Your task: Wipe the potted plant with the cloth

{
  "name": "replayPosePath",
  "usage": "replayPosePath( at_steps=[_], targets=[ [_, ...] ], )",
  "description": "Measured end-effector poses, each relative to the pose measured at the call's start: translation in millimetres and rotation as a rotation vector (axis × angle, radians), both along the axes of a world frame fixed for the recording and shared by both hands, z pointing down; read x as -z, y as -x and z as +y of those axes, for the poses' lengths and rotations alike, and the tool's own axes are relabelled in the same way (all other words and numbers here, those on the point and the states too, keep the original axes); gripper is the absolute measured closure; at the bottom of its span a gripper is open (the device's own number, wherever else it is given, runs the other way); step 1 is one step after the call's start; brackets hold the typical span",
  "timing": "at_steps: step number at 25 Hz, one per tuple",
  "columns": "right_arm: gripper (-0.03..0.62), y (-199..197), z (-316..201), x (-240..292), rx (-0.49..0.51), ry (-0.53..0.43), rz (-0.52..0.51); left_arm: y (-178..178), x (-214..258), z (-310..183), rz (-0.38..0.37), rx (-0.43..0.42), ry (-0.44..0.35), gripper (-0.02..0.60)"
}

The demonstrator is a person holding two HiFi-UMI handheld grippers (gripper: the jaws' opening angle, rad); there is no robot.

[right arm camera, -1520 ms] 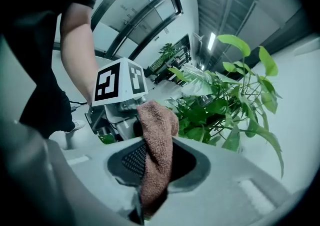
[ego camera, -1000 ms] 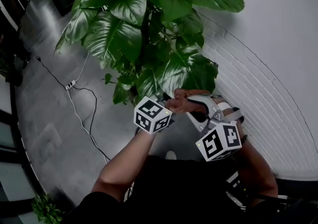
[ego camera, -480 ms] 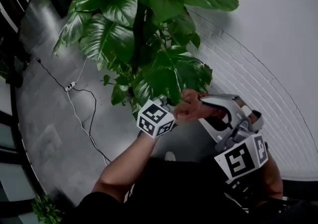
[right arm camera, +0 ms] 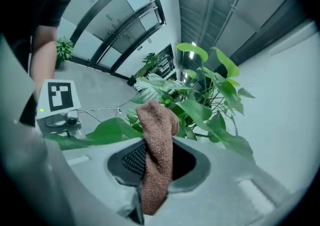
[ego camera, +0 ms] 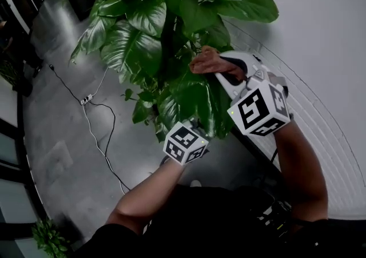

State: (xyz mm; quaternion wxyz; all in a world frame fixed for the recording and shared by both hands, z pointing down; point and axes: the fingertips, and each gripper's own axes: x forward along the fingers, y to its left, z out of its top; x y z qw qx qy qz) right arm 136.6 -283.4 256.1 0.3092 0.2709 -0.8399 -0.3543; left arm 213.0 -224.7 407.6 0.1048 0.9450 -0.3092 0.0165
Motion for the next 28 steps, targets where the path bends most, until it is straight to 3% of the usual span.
replayPosePath(
  at_steps=[4,11,20,28],
  targets=[
    [0.526,13,-17,-21,-0.003,0.042,0.03,5,2,-1,-0.009,0.012,-0.004,0.565],
    [0.525,8,4,-49,0.015,0.042,0.063,14,-2,-2,-0.018,0.021,0.003,0.565],
    [0.525,-8,20,-66,0.005,0.067,-0.016,19,-3,1,-0.018,0.02,0.006,0.565],
    [0.525,-13,29,-70,-0.006,0.064,-0.025,17,-2,5,-0.021,0.011,0.007,0.565]
  ],
)
